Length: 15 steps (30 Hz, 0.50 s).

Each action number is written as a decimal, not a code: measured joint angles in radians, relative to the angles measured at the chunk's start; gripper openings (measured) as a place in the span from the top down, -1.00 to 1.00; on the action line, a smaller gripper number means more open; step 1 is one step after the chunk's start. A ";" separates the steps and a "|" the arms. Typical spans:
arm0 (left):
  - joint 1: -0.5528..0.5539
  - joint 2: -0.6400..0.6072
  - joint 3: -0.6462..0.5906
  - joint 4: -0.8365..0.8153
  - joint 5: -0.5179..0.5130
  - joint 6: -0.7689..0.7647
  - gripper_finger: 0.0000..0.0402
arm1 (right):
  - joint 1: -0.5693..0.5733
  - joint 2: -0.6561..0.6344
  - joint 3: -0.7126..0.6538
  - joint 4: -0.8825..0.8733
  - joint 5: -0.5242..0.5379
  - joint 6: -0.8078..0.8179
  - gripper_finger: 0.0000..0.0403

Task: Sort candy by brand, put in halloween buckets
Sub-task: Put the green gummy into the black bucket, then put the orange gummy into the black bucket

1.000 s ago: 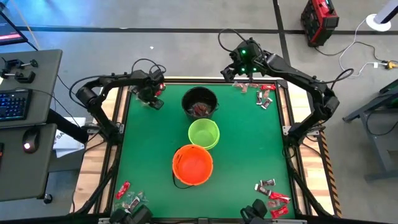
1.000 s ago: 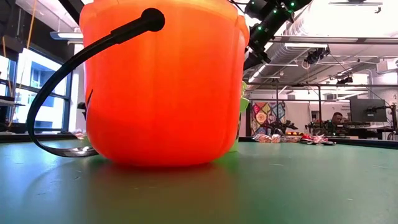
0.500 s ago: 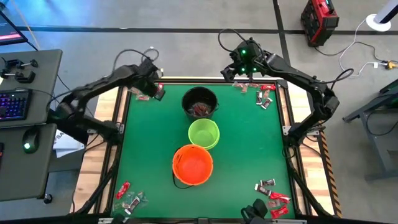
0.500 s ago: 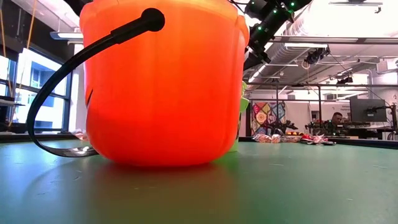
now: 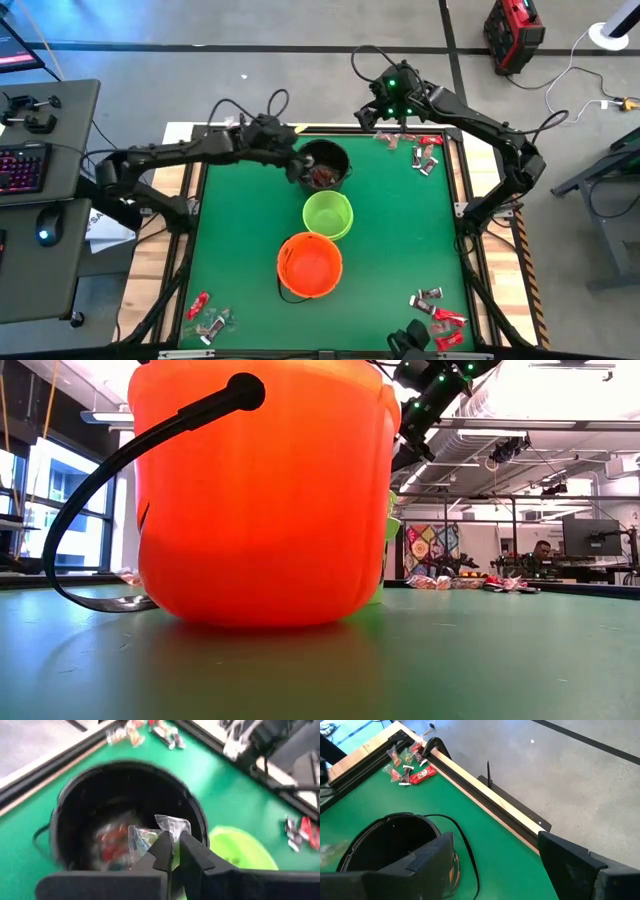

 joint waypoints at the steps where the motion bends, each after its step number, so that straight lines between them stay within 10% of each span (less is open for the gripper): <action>1: -0.002 0.017 0.000 0.021 -0.003 -0.009 0.88 | 0.000 0.000 0.000 -0.001 0.000 0.000 -0.40; 15: 0.022 -0.005 0.000 -0.080 -0.019 0.002 -0.11 | 0.000 0.000 0.000 -0.008 0.000 0.000 -0.40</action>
